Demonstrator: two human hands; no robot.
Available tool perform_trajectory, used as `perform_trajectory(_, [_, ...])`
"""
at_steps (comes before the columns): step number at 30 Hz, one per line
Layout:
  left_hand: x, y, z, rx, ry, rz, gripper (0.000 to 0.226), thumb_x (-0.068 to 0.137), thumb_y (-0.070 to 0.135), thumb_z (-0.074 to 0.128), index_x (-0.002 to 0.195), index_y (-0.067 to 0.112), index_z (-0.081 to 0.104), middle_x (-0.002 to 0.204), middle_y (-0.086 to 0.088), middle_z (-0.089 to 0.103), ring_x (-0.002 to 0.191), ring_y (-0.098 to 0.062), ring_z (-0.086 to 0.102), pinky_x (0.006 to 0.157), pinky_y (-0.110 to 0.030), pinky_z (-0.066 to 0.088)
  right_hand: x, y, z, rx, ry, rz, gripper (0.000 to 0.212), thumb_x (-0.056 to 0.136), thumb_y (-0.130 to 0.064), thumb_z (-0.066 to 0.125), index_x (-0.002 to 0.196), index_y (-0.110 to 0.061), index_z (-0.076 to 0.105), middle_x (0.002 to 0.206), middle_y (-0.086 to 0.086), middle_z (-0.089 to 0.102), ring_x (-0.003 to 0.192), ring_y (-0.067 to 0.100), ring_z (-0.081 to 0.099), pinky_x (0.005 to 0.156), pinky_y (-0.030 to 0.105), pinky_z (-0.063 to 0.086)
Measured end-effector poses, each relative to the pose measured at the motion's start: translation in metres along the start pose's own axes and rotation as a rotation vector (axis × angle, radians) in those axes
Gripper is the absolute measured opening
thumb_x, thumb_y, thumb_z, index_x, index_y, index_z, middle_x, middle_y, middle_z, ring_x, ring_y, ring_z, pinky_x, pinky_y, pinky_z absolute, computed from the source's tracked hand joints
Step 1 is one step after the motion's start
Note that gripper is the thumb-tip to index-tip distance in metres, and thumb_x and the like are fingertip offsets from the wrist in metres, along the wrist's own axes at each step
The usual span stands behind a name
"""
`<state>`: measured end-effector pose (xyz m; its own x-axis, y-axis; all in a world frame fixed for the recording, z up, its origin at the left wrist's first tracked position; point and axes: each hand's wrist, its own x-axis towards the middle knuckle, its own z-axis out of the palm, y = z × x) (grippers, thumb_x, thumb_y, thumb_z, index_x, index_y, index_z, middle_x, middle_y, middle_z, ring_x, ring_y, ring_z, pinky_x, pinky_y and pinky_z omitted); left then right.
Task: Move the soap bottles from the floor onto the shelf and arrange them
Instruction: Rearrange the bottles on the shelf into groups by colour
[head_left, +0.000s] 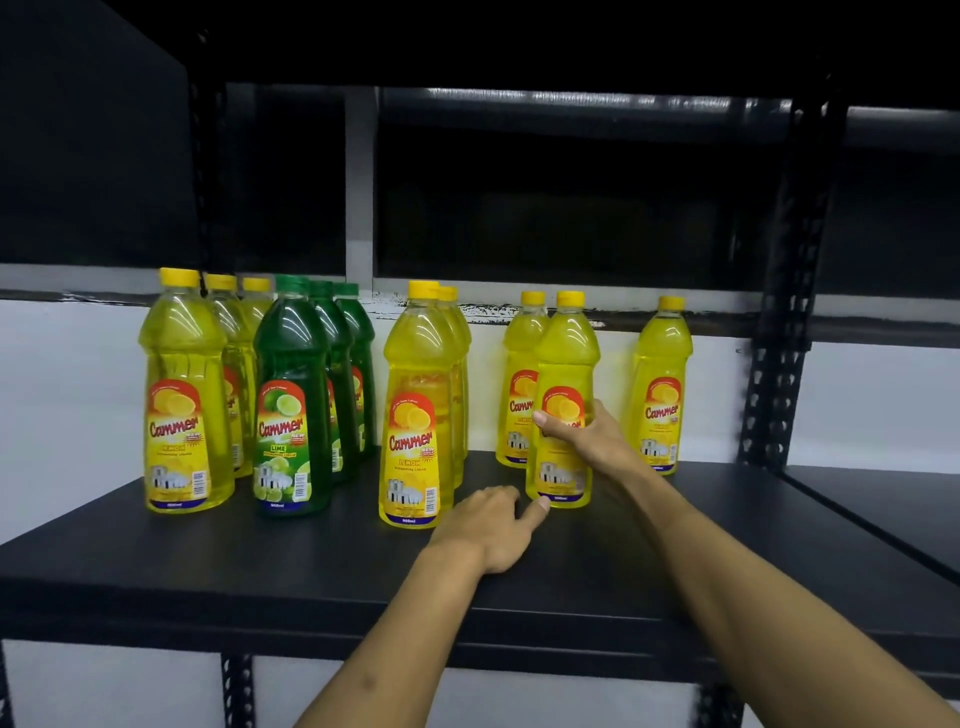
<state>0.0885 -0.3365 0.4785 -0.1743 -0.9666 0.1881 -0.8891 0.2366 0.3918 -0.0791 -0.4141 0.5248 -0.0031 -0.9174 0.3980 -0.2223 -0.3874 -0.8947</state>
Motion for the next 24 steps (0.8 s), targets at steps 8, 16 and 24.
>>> perform_trajectory(8, [0.001, 0.001, 0.0, -0.013, 0.011, 0.012, 0.057, 0.099, 0.066, 0.034, 0.132, 0.025, 0.056, 0.135, 0.0, 0.06, 0.121, -0.024, 0.057, 0.096, -0.041, 0.047, 0.014, 0.007, -0.009, 0.183, -0.263, 0.055, 0.064, 0.074, -0.03, 0.085, 0.13, -0.018, 0.058, 0.116, 0.006, 0.075, 0.106, 0.027, 0.073, 0.088, 0.047, 0.06])
perform_trajectory(16, [0.006, -0.002, 0.0, -0.062, 0.008, 0.013, 0.051, 0.1, 0.061, 0.04, 0.136, 0.029, 0.054, 0.138, 0.003, 0.059, 0.124, -0.022, 0.055, 0.1, -0.043, 0.047, 0.029, 0.01, 0.002, 0.144, -0.28, 0.043, 0.057, 0.077, -0.026, 0.085, 0.127, -0.019, 0.059, 0.116, 0.007, 0.073, 0.104, 0.026, 0.073, 0.086, 0.043, 0.06])
perform_trajectory(24, [0.008, -0.003, 0.001, -0.057, 0.012, 0.001, 0.053, 0.1, 0.059, 0.042, 0.141, 0.027, 0.052, 0.142, 0.002, 0.056, 0.128, -0.022, 0.053, 0.101, -0.04, 0.046, 0.035, 0.018, 0.012, 0.096, -0.225, -0.033, 0.066, 0.073, -0.039, 0.086, 0.129, -0.021, 0.057, 0.114, 0.001, 0.072, 0.102, 0.021, 0.072, 0.085, 0.038, 0.061])
